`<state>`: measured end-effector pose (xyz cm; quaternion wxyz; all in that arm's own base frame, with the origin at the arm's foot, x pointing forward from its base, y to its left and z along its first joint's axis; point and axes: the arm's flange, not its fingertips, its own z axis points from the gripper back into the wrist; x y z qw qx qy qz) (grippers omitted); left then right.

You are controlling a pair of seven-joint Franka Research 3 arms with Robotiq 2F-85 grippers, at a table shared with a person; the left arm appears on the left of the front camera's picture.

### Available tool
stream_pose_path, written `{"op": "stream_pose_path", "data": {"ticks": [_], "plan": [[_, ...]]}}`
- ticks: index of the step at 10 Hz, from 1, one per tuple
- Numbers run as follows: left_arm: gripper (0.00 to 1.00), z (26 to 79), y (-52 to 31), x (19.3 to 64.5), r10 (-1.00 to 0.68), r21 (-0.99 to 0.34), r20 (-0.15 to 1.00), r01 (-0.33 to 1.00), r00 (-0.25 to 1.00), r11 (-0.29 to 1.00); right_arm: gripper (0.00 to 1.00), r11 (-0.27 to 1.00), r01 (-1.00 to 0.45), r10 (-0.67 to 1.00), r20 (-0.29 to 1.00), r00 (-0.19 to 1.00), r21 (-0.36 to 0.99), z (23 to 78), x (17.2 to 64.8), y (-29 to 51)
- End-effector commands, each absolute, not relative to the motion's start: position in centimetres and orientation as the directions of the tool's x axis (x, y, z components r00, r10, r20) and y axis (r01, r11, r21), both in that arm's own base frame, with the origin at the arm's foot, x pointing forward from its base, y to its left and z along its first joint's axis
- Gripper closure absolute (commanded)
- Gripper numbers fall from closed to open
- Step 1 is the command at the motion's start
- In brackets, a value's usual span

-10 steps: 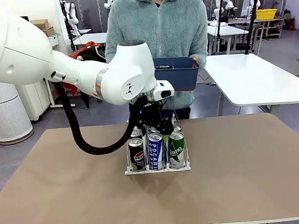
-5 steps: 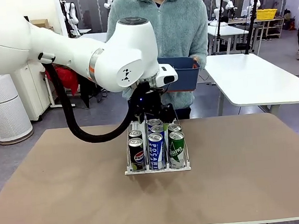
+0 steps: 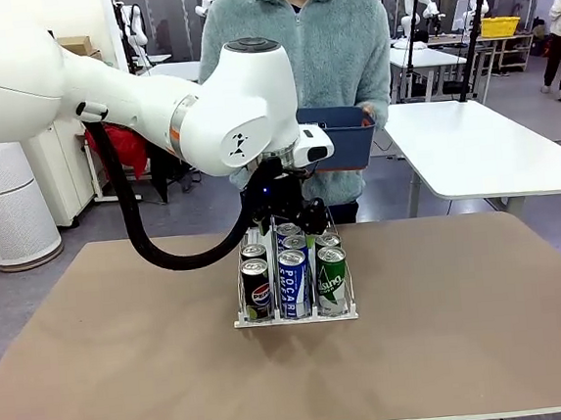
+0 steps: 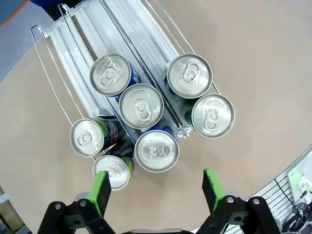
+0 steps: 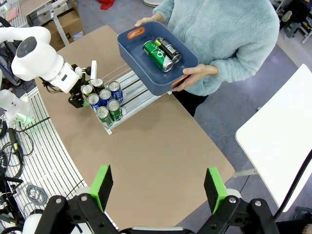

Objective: Fill the beverage cans into the dispenser.
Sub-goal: Place the picked Ionic drink in the line of the Automatic Can Dispenser with the same cans.

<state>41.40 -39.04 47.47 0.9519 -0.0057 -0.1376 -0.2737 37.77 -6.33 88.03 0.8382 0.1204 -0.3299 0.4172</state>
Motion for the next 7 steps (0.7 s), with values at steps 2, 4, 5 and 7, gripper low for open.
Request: {"op": "stream_pose_path", "data": {"ticks": [2,4,5,7], "plan": [[0.0,47.69,-38.74,41.54,-0.525,0.053,0.265,0.532,0.809,0.845,0.0,0.622,-0.78,0.621,0.653,0.434,-0.074,88.03,37.66,-6.25],[0.0,47.69,-38.74,41.54,-0.525,0.053,0.265,0.532,0.809,0.845,0.0,0.622,-0.78,0.621,0.653,0.434,-0.074,88.03,37.66,-6.25],[0.0,47.69,-38.74,41.54,-0.525,0.053,0.265,0.532,0.809,0.845,0.0,0.622,-0.78,0.621,0.653,0.434,-0.074,88.03,37.66,-6.25],[0.0,47.69,-38.74,41.54,-0.525,0.053,0.265,0.532,0.809,0.845,0.0,0.622,-0.78,0.621,0.653,0.434,-0.074,88.03,37.66,-6.25]]}}
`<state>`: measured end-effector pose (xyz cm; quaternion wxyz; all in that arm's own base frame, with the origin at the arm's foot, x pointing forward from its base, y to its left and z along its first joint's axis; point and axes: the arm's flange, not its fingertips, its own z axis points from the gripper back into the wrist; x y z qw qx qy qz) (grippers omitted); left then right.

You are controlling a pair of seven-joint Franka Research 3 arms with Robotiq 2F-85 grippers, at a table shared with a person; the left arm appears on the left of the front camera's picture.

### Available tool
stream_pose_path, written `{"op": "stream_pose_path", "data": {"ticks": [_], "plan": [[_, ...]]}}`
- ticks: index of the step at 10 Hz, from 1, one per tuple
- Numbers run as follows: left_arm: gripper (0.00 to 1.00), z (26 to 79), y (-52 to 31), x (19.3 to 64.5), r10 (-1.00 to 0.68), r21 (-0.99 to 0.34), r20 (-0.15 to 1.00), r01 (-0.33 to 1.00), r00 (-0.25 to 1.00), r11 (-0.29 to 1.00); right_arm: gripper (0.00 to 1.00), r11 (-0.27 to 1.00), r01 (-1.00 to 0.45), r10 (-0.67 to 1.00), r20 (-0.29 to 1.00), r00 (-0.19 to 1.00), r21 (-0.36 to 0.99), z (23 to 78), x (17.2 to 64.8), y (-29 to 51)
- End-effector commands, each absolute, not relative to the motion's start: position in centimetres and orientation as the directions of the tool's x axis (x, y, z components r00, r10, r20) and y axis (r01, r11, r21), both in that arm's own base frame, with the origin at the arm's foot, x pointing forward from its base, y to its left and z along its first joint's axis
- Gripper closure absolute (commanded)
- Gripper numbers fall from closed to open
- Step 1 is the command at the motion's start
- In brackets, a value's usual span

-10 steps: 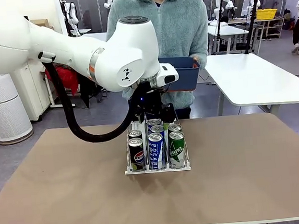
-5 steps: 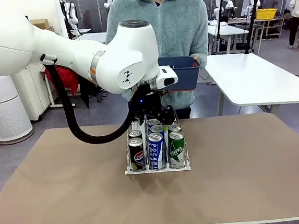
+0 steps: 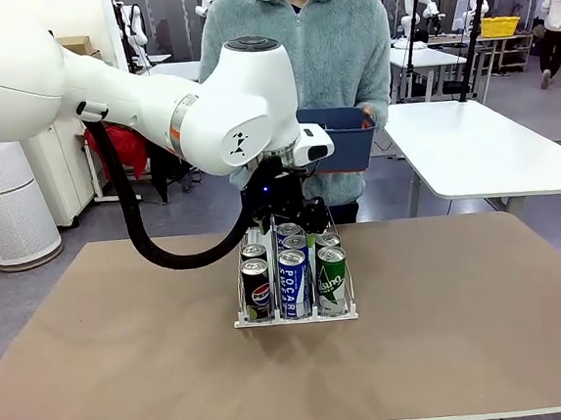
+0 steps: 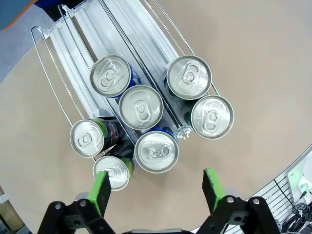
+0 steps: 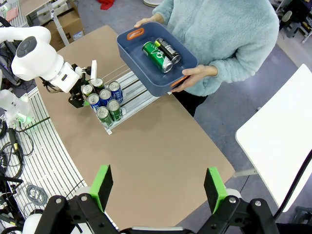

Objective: Fill the beverage cans into the dispenser.
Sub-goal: Pick up the Pepsi coke handed by the human.

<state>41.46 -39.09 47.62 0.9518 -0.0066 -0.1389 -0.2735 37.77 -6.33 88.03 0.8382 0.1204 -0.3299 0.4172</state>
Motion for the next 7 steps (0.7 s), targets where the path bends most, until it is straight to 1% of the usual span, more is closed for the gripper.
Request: {"op": "stream_pose_path", "data": {"ticks": [1,6,7], "plan": [[0.0,47.7,-38.7,41.5,-0.525,0.053,0.265,0.532,0.809,0.845,0.0,0.622,-0.78,0.621,0.653,0.434,-0.074,88.0,37.7,-6.2],[0.0,47.6,-39.1,41.5,-0.519,0.063,0.268,0.523,0.812,0.85,0.0,0.622,-0.78,0.621,0.653,0.434,-0.074,88.0,37.7,-6.2],[0.0,49.1,-37.8,41.0,-0.557,0.01,0.224,0.57,0.8,0.822,0.0,0.622,-0.78,0.621,0.653,0.434,-0.074,88.0,37.7,-6.2]]}}
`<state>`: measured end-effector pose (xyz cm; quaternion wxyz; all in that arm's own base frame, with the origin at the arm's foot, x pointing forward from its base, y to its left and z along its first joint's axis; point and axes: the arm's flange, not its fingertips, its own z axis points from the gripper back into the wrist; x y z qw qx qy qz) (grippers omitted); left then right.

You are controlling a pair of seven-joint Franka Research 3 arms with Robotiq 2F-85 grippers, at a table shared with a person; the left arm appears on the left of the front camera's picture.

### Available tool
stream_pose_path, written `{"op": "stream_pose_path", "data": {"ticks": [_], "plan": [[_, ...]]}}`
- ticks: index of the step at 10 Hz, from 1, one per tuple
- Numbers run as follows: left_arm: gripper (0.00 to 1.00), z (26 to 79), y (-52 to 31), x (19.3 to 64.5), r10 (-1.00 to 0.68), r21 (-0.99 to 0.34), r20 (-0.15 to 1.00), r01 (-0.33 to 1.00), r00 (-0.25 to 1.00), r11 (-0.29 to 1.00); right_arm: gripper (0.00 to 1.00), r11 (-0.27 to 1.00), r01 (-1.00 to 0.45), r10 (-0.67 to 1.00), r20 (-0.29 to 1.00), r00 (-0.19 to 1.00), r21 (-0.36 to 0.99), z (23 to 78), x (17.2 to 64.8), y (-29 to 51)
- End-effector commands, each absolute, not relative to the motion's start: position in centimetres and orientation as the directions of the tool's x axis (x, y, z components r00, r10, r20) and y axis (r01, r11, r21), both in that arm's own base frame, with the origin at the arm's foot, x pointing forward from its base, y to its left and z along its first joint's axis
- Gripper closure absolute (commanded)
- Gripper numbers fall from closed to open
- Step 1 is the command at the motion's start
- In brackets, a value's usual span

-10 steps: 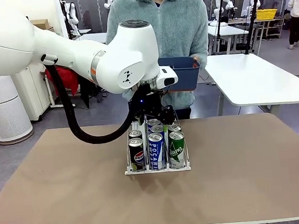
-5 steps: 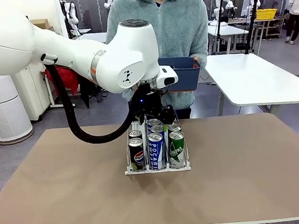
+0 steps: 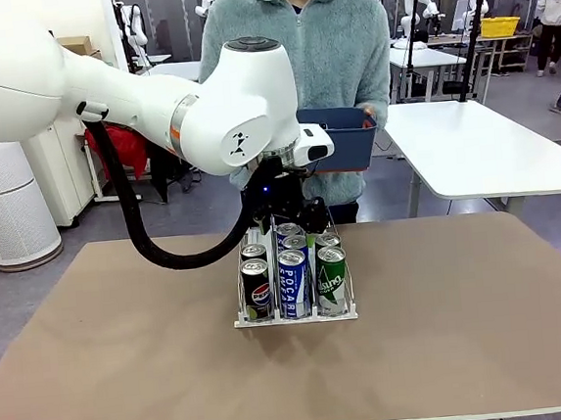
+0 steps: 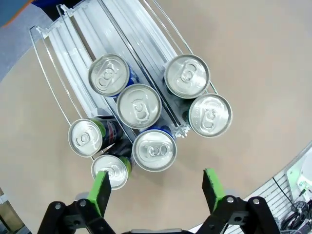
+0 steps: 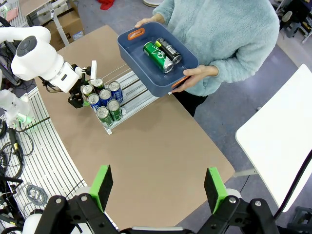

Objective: Fill the beverage cans into the dispenser.
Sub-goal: Pick up the Pepsi coke handed by the human.

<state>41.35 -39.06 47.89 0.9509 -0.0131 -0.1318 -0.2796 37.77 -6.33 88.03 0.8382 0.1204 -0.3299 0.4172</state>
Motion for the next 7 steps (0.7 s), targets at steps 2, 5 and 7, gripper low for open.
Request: {"op": "stream_pose_path", "data": {"ticks": [2,5,7], "plan": [[0.0,55.2,-34.5,39.4,-0.6,0.022,0.193,0.608,0.777,0.794,0.0,0.622,-0.78,0.621,0.653,0.434,-0.074,88.0,37.7,-6.2],[0.0,64.8,-29.9,37.7,-0.683,0.001,0.179,0.694,0.708,0.72,0.0,0.622,-0.78,0.621,0.653,0.434,-0.074,88.0,37.7,-6.2],[0.0,70.8,-28.7,36.2,-0.643,0.004,0.304,0.674,0.703,0.739,0.0,0.622,-0.78,0.621,0.653,0.434,-0.074,88.0,37.7,-6.2]]}}
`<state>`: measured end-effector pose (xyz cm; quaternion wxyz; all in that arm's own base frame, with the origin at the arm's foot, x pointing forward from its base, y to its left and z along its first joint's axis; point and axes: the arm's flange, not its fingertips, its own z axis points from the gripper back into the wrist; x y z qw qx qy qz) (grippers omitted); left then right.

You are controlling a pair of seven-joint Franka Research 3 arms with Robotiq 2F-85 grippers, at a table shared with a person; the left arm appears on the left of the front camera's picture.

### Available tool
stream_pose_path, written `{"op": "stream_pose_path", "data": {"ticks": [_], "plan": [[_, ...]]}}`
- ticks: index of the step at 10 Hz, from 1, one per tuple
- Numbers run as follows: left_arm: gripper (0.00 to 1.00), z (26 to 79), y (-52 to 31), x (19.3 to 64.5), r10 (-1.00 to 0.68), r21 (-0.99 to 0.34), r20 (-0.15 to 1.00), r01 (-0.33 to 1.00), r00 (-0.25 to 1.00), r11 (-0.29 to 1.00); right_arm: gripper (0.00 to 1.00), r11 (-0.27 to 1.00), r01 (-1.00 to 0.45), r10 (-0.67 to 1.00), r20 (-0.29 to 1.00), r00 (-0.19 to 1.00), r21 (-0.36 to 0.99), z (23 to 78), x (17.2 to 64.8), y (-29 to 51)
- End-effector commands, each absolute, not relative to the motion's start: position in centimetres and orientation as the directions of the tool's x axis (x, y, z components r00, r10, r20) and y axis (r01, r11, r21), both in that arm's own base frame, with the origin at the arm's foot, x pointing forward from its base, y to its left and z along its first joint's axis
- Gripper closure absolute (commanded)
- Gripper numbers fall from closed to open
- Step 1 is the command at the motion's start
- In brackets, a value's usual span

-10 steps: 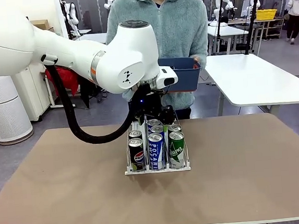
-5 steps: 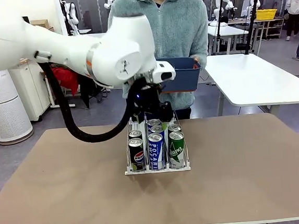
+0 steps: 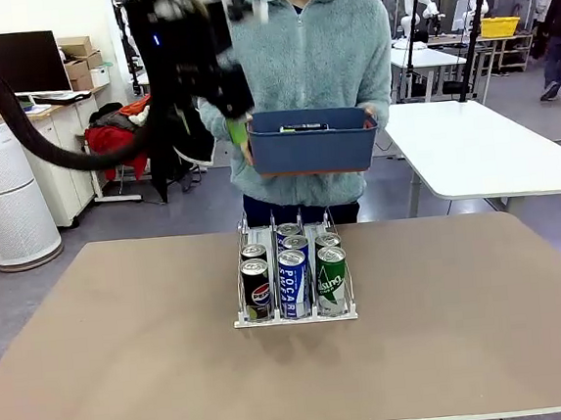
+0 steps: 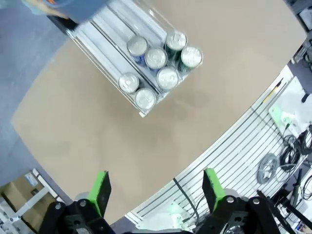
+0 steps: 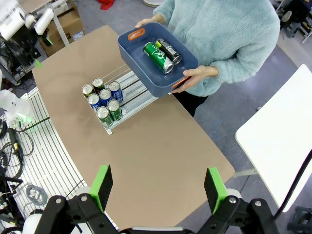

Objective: Fill the beverage cans into the dispenser.
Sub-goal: Pick up the Pepsi coke handed by the human.

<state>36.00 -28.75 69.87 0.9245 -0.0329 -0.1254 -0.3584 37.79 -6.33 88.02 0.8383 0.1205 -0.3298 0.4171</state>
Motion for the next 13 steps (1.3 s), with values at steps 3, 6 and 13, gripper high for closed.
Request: {"op": "stream_pose_path", "data": {"ticks": [3,6,13], "plan": [[0.0,76.7,-25.5,34.2,-0.624,0.03,0.348,0.658,0.699,0.753,0.0,0.622,-0.78,0.621,0.653,0.434,-0.074,88.0,37.7,-6.2],[0.0,77.8,-25.6,33.7,-0.613,0.048,0.363,0.643,0.702,0.765,0.0,0.622,-0.78,0.621,0.653,0.434,-0.074,88.0,37.7,-6.2],[0.0,78.4,-20.7,35.7,-0.665,0.032,0.449,0.733,0.597,0.679,0.0,0.622,-0.78,0.621,0.653,0.434,-0.074,88.0,37.7,-6.2]]}}
